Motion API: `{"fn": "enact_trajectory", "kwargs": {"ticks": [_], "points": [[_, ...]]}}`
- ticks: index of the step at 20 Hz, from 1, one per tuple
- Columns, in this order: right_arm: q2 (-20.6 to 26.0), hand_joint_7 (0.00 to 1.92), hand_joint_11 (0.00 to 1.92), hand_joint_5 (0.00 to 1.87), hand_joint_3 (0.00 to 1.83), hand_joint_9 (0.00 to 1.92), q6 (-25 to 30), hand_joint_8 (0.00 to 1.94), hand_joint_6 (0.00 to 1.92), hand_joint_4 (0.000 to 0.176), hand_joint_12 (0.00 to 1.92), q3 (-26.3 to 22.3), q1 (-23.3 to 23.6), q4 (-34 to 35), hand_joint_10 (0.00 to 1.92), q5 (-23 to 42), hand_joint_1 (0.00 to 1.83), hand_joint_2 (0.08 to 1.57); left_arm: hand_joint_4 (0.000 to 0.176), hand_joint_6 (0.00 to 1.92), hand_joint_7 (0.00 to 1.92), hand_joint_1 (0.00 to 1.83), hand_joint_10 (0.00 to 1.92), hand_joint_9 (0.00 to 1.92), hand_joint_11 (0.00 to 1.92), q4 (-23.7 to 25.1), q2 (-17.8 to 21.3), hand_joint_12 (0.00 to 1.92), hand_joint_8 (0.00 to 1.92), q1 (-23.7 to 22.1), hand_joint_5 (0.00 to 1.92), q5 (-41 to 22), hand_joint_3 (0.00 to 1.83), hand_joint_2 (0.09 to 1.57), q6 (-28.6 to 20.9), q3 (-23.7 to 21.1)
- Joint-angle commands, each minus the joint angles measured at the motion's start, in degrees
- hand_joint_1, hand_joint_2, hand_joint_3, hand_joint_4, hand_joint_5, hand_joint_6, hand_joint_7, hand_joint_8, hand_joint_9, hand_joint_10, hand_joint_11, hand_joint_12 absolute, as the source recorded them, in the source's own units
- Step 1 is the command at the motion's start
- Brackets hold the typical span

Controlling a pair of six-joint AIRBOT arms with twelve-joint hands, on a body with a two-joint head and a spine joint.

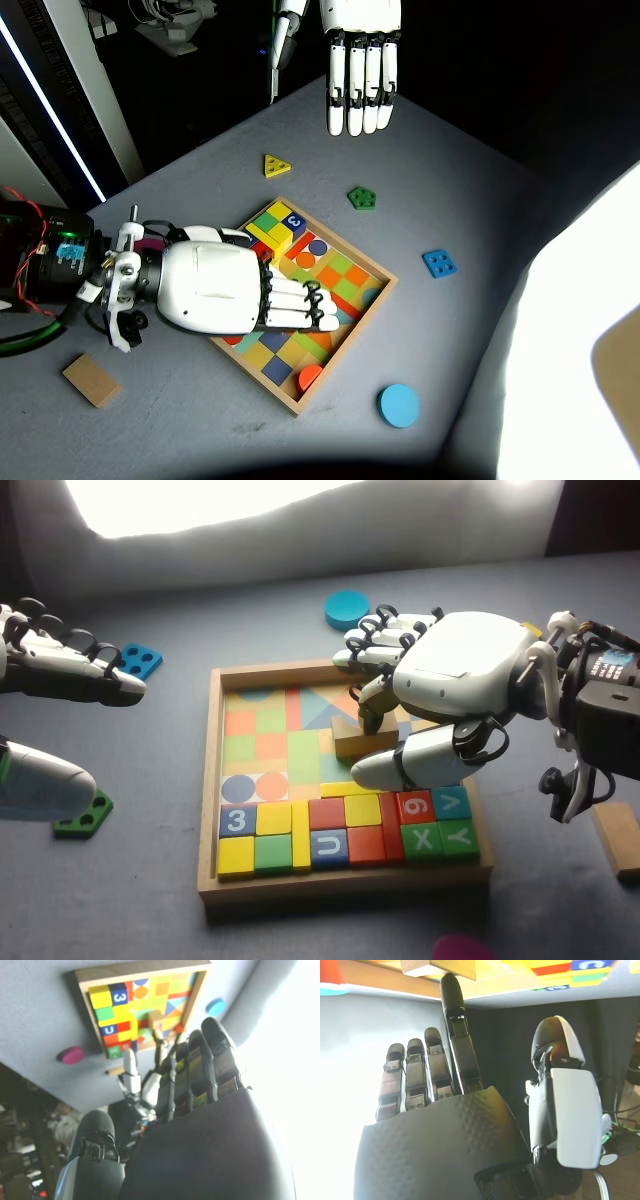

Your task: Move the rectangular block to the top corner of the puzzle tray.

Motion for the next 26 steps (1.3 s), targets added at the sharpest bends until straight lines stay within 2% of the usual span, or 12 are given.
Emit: {"fn": "enact_trajectory", "kwargs": {"ticks": [1, 2, 8, 13, 17, 20, 22, 25, 26], "points": [[0.21, 0.07, 0.0, 0.6, 0.01, 0.0, 0.08, 0.0, 0.44, 0.0, 0.0, 0.42, -0.09, 0.06, 0.0, 5.6, 0.0, 1.14, 0.028, 0.01, 0.16, 0.03, 0.0, 0.16, 0.0, 0.57, -0.26, 0.55, 0.0, -0.82, 0.15, 4.72, 0.0, 1.27, -0.18, 0.09], [0.21, 0.08, 0.0, 0.6, 0.01, 0.0, 0.08, 0.0, 0.44, 0.0, 0.0, 0.79, -0.2, 0.05, 0.0, 5.6, 0.0, 1.14, 0.034, 0.0, 0.15, 0.01, 0.0, 0.15, 0.0, 0.57, -0.27, 0.55, 0.0, -0.82, 0.13, 4.72, 0.0, 1.27, -0.18, 0.08], [0.21, 0.06, 0.0, 0.5, 0.01, 0.0, 0.08, 0.0, 0.4, 0.0, 0.0, 3.68, -0.83, -0.37, 0.0, 6.25, 0.0, 1.14, 0.037, 0.0, 0.16, 0.01, 0.0, 0.15, 0.0, 0.57, -0.33, 0.57, 0.0, -0.84, 0.14, 4.72, 0.0, 1.27, -0.18, 0.03], [0.2, 0.08, 0.0, 0.55, 0.01, 0.0, 0.08, 0.01, 0.43, 0.0, 0.0, 5.65, -0.8, -0.61, 0.0, 6.99, 0.0, 1.14, 0.04, 0.0, 0.15, 0.0, 0.0, 0.14, 0.0, 0.57, -0.42, 0.57, 0.0, -0.89, 0.12, 4.72, 0.0, 1.27, -0.18, 0.11], [0.19, 0.06, 0.0, 0.55, 0.01, 0.0, 0.08, 0.0, 0.43, 0.0, 0.0, 6.95, -0.82, -0.81, 0.0, 7.73, 0.0, 1.14, 0.036, 0.0, 0.16, 0.01, 0.0, 0.15, 0.0, 0.57, -0.42, 0.6, 0.0, -0.88, 0.14, 4.72, 0.0, 1.27, -0.18, 0.13], [0.2, 0.05, 0.0, 0.54, 0.0, 0.0, 0.08, 0.0, 0.44, 0.0, 0.0, 7.49, -0.86, -1.15, 0.0, 8.05, 0.0, 1.14, 0.041, 0.0, 0.14, 0.0, 0.0, 0.14, 0.0, 0.57, -0.42, 0.58, 0.0, -0.88, 0.13, 4.72, 0.0, 1.27, -0.18, 0.17], [0.2, 0.06, 0.0, 0.55, 0.01, 0.0, 0.08, 0.01, 0.44, 0.0, 0.0, 7.71, -0.92, -1.45, 0.0, 8.67, 0.0, 1.15, 0.033, 0.0, 0.16, 0.01, 0.0, 0.15, 0.0, 0.57, -0.42, 0.58, 0.01, -0.88, 0.13, 4.72, 0.0, 1.27, -0.18, 0.17], [0.21, 0.09, 0.0, 0.58, 0.0, 0.0, 0.08, 0.02, 0.45, 0.0, 0.0, 8.23, -0.9, -1.94, 0.0, 9.91, 0.0, 1.15, 0.035, 0.0, 0.15, 0.01, 0.0, 0.14, 0.0, 0.57, -0.42, 0.57, 0.0, -0.88, 0.13, 4.72, 0.0, 1.27, -0.18, 0.24], [0.21, 0.09, 0.0, 0.58, 0.0, 0.0, 0.08, 0.02, 0.45, 0.0, 0.0, 8.33, -0.91, -2.24, 0.0, 10.34, 0.0, 1.14, 0.042, 0.0, 0.14, 0.0, 0.0, 0.13, 0.0, 0.57, -0.42, 0.57, 0.0, -0.87, 0.11, 4.72, 0.0, 1.27, -0.18, 0.26]]}}
